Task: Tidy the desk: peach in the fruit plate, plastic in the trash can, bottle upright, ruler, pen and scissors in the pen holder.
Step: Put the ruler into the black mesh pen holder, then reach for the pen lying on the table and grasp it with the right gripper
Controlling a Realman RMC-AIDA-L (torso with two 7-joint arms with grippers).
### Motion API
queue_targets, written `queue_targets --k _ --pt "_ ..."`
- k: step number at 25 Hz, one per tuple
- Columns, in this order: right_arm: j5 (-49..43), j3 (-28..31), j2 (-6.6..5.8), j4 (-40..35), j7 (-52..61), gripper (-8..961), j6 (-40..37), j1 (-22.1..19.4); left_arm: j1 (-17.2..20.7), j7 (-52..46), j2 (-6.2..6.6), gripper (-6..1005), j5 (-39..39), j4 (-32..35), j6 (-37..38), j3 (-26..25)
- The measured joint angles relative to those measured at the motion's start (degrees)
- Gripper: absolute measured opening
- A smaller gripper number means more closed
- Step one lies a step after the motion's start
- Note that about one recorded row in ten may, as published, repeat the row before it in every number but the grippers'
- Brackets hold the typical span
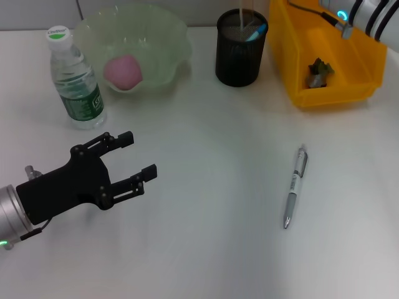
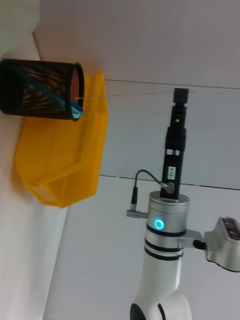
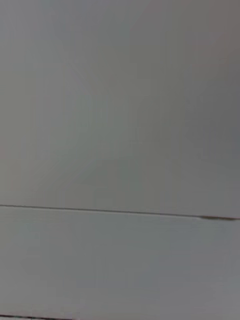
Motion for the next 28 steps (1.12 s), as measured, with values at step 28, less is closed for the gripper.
queue_targets --k 28 --pt "2.5 -3.29 -0.75 -12.21 16.49 734 -22.02 -12.0 0.4 -0.09 0.77 802 0.41 0.83 1.83 -0.3"
